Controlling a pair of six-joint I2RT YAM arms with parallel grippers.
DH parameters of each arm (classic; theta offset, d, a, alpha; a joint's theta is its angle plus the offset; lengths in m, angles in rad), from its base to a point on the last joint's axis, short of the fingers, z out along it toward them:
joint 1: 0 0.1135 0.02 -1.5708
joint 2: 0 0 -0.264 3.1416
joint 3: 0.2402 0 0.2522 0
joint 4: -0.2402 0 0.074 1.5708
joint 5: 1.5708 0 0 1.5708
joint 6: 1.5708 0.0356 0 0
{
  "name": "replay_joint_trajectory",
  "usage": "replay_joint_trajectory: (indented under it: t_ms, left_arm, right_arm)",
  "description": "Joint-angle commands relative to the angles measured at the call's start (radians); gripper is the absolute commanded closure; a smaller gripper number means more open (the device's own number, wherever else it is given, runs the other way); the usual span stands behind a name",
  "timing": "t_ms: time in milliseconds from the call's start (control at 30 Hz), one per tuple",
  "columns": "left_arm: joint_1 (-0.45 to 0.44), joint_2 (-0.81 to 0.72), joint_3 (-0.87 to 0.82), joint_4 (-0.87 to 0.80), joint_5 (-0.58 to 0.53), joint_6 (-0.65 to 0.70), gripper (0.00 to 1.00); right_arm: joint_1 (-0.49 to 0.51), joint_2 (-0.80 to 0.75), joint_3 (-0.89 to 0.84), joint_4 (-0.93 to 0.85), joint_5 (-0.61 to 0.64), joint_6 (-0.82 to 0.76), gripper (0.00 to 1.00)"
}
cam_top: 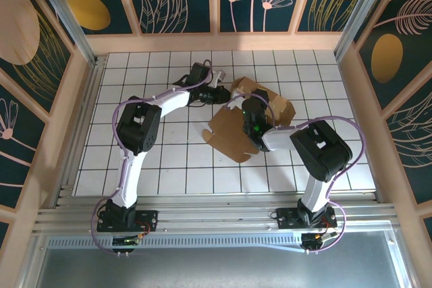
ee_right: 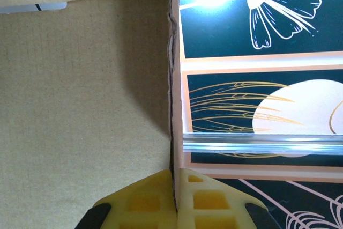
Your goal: Fold the paper box
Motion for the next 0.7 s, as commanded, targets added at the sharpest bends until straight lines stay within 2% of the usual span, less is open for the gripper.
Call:
replay_joint_trajectory:
  t_ms: [0, 200, 333, 500, 600, 667]
  left_arm:
    - [-0.01, -0.062, -0.069, 0.069, 0.051, 0.013, 0.86]
    - [-0.036, -0.099, -0.178, 0.172, 0.074, 0.004, 0.85]
    - [-0.036, -0.068, -0.161, 0.2, 0.024, 0.0, 0.86]
    - [-0.048, -0.039, -0.135, 0.257, 0.056, -0.027, 0.87]
    - [-0.051, -0.125, -0.231, 0.321, 0.003, -0.011, 0.89]
    - [-0.051, -0.211, -0.309, 0.334, -0.083, 0.029, 0.86]
  right_arm:
    - [0.014, -0.011, -0.006, -0.086, -0.005, 0.041, 1.0]
    - [0.017, 0.0, -0.005, -0.09, -0.005, 0.06, 1.0]
    - [0.019, -0.006, -0.003, -0.102, -0.006, 0.078, 1.0]
    - [0.018, -0.027, -0.01, -0.127, -0.009, 0.097, 1.0]
    - [0.017, -0.034, -0.013, -0.134, -0.009, 0.105, 1.0]
    - [0.016, -0.035, -0.017, -0.134, -0.009, 0.107, 1.0]
